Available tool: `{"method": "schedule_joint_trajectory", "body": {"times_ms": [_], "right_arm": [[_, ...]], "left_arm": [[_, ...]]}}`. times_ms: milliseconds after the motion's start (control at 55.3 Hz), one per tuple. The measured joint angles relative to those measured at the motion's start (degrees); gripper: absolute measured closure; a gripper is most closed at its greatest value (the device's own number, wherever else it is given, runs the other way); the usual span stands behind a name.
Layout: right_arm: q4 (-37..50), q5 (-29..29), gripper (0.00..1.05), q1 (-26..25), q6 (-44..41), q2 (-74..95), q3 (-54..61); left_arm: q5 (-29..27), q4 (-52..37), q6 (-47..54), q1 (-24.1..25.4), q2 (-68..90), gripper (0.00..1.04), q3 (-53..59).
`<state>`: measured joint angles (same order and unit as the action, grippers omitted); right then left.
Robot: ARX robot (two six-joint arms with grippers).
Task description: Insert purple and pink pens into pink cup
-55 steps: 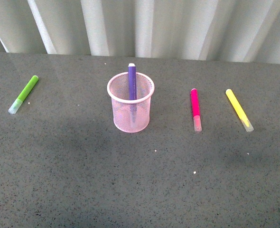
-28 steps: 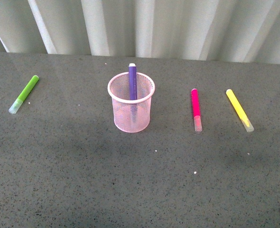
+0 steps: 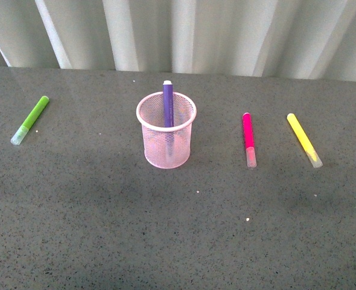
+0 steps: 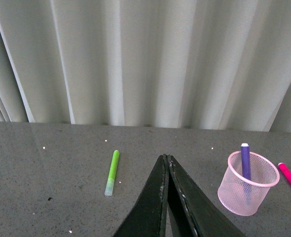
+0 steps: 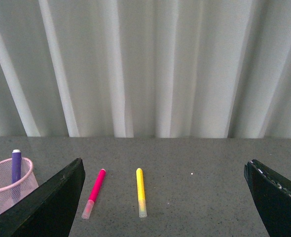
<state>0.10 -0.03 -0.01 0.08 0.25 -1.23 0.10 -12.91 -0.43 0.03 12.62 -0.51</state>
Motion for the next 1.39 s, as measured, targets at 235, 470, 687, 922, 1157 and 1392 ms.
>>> {"method": "schedule_joint_trajectory", "body": {"times_ms": [235, 470, 687, 922, 1157, 1392], "right_arm": [[0.0, 0.0, 0.07, 0.0, 0.0, 0.0, 0.0], [0.0, 0.0, 0.07, 0.0, 0.0, 0.0, 0.0], [0.0, 0.0, 0.07, 0.0, 0.0, 0.0, 0.0], [0.0, 0.0, 0.07, 0.0, 0.0, 0.0, 0.0], [-0.1, -13.4, 0.07, -4.3, 4.6, 2.6, -0.7], [23.1, -31.0, 0.07, -13.9, 16.2, 24.5, -14.3]], "left_arm": [[0.0, 8.2, 0.0, 0.0, -6.8, 1.01, 0.0], [-0.1, 12.8, 0.0, 0.0, -12.4, 1.01, 0.0], [-0.1, 12.9, 0.0, 0.0, -12.4, 1.01, 0.0], [-0.1, 12.9, 0.0, 0.0, -12.4, 0.66, 0.0], [-0.1, 12.9, 0.0, 0.0, -12.4, 0.27, 0.0], [-0.1, 12.9, 0.0, 0.0, -12.4, 0.07, 0.0]]}}
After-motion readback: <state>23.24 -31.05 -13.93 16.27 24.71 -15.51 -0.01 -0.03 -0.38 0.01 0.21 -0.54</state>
